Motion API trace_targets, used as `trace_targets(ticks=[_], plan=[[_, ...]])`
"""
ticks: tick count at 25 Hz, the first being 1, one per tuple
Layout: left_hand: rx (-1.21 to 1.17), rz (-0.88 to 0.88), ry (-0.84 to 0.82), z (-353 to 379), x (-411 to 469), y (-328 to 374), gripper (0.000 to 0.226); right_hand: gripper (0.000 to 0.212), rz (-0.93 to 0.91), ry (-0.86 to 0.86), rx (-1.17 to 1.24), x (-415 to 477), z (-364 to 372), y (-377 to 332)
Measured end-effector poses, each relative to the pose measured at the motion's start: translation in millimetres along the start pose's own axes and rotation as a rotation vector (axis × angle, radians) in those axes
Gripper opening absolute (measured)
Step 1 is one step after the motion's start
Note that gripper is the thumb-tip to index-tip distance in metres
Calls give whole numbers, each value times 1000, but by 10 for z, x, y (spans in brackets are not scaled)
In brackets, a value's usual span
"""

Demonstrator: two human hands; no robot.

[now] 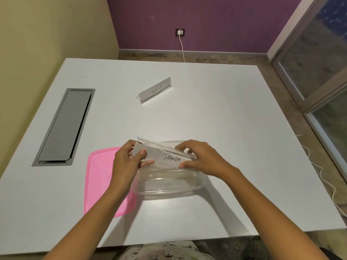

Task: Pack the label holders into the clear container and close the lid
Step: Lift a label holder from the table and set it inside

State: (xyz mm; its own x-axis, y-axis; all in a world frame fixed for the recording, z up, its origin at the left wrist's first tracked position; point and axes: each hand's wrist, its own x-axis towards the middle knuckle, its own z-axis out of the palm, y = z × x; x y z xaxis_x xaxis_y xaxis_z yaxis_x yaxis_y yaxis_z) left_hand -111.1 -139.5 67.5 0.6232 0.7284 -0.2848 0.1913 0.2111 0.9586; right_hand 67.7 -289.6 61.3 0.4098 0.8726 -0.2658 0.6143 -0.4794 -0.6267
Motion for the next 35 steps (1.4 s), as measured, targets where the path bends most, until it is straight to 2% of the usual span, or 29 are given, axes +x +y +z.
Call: trace_targets(ticks=[3, 5, 8, 12, 17, 21, 26, 28, 31, 35], plan=[[49, -29, 44, -75, 7, -102, 7, 49, 45, -14, 60, -1, 129, 39], [172, -28, 140, -129, 57, -179, 21, 48, 74, -18, 20, -13, 203, 59], [233, -17, 236, -197, 145, -286, 35, 49, 97, -53, -132, -5, 337, 81], [398, 3, 181, -169, 231, -451, 38, 55, 76, -144, -296, 75, 609, 80], [477, 46, 214, -84, 313, -561, 33, 56, 136, -182, -280, 140, 778, 163], [562, 139, 232, -116, 329, -601, 40, 59, 130, -185, -305, 159, 789, 197], [586, 230, 210, -159, 353, -618, 41, 48, 74, -186, -445, 192, 771, 144], [610, 269, 206, -174, 381, -625, 39, 44, 40, -111, -433, 205, 686, 70], [669, 313, 200, -191, 510, -613, 40, 27, -13, 128, -315, 352, 453, -49], [702, 316, 54, -192, 738, -558, 35, 13, -14, 279, -287, 879, 110, -60]])
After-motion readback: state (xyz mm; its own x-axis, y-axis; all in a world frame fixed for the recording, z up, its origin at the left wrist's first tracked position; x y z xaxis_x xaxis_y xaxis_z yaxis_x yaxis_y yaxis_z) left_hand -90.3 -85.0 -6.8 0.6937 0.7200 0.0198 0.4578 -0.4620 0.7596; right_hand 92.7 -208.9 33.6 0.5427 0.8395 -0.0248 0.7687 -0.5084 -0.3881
